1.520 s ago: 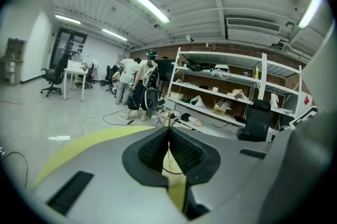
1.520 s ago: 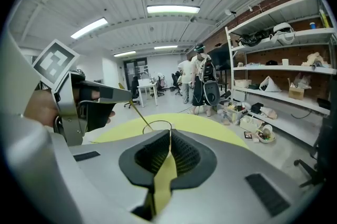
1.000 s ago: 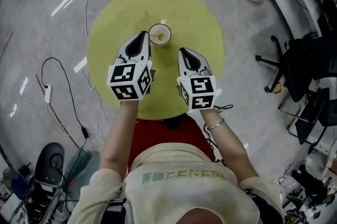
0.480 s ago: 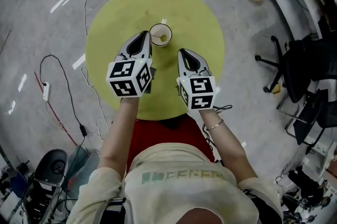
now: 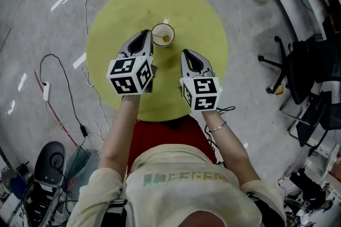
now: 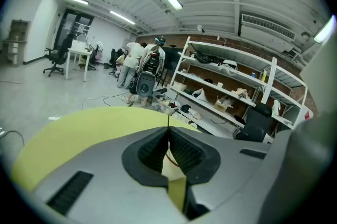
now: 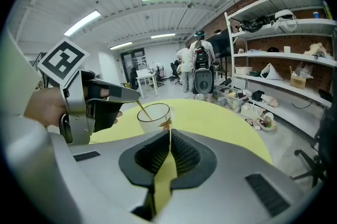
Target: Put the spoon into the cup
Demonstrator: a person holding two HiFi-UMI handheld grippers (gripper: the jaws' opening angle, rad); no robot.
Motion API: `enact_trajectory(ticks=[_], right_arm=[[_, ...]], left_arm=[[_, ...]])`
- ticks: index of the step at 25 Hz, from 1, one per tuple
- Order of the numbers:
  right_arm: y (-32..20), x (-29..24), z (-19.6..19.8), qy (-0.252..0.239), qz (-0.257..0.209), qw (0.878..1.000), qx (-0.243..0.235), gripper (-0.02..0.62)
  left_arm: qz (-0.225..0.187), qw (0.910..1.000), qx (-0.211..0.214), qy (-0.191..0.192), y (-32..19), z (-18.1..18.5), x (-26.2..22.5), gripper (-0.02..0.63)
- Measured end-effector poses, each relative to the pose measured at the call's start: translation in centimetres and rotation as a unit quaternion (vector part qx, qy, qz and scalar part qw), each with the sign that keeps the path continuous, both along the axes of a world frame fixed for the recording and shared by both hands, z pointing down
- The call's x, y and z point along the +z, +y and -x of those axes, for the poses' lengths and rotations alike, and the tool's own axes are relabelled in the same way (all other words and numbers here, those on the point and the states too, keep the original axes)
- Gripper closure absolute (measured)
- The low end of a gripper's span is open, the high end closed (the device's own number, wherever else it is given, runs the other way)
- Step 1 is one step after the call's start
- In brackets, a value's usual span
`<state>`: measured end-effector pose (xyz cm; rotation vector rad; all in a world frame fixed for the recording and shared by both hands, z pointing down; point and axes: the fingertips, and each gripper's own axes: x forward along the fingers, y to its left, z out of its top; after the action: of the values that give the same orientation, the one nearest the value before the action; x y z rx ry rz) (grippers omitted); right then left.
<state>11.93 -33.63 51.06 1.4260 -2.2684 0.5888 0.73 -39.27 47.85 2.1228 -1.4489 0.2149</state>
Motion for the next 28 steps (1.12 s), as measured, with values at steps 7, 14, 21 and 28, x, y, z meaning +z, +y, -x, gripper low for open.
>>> enact_trajectory(ticks=[7, 14, 21, 28], right_arm=[[0.2, 0.9, -0.2, 0.000, 0.009, 1.000, 0.006, 0.558], [0.5, 1.3, -0.2, -0.004, 0.013, 1.000, 0.013, 0.558], [0.5, 0.7, -0.4, -0.005, 0.011, 1.000, 0.014, 0.558], [-0.2, -0.2, 0.0, -0.007, 0.010, 1.000, 0.014, 0.558]], left_arm=[[0.008, 0.9998, -0.004, 0.020, -0.5, 0.8, 0.8, 0.579], [0.010, 0.9996, 0.014, 0.022, -0.3, 0.4, 1.2, 0.578], [0.013, 0.9995, 0.015, 0.023, -0.1, 0.3, 0.9, 0.518], [0.016, 0.9994, 0.026, 0.016, -0.4, 0.2, -0.1, 0.510]])
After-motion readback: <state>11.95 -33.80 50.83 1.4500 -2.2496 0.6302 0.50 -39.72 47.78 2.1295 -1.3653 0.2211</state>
